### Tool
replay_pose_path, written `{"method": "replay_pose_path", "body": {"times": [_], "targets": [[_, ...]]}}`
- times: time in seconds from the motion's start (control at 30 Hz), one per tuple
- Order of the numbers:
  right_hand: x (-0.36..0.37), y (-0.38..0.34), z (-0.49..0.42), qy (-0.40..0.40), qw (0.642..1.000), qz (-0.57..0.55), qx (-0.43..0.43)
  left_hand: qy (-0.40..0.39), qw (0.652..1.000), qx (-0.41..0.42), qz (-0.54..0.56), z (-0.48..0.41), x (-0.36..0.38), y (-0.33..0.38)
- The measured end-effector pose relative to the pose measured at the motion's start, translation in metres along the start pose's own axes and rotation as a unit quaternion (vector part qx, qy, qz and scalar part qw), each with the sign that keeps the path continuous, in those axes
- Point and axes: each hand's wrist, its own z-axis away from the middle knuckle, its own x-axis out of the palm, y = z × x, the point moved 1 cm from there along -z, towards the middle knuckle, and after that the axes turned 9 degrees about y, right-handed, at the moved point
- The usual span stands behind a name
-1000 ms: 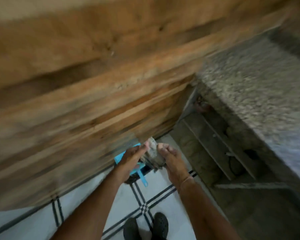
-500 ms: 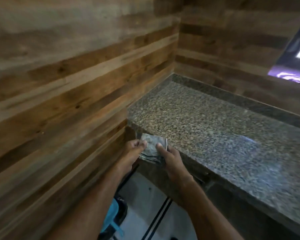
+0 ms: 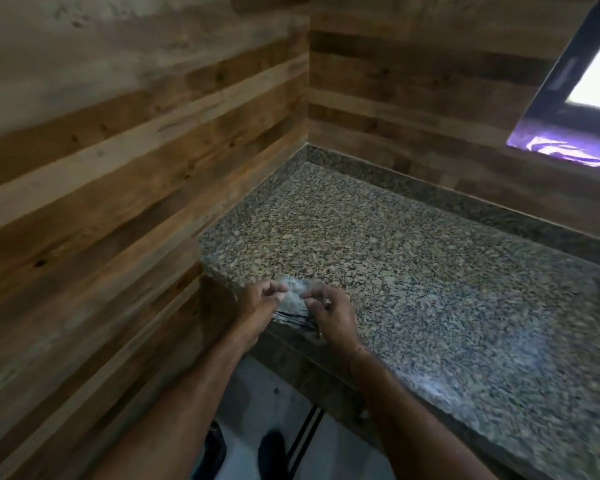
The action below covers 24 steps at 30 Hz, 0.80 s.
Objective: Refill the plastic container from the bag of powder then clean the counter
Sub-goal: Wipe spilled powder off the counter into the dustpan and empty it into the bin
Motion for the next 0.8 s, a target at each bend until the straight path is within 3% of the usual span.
{"method": "replay_pose_path", "body": {"times": [0.2,0.4,0.47,0.53,0.6,0.8], "targets": [[0.031,0.014,-0.047,0.003,0.996,0.002,0.087,-0.067,0.994,0.018,-0.09,-0.07,0.007,-0.015],[0.059,0.025,-0.097,0.006,0.993,0.083,0.089,-0.127,0.971,0.06,-0.196,-0.143,0.009,-0.04],[0.069,0.041,-0.107,0.001,0.979,0.19,0.075,-0.149,0.961,0.065,-0.224,-0.158,0.012,-0.055],[0.074,0.059,-0.109,-0.007,0.941,0.337,0.037,-0.144,0.947,0.107,-0.265,-0.164,0.015,-0.066],[0.075,0.066,-0.105,-0.008,0.919,0.394,-0.003,-0.128,0.926,0.156,-0.318,-0.168,0.017,-0.074],[0.053,0.064,-0.106,-0.007,0.939,0.344,-0.024,-0.121,0.909,0.17,-0.361,-0.177,0.023,-0.078]]}}
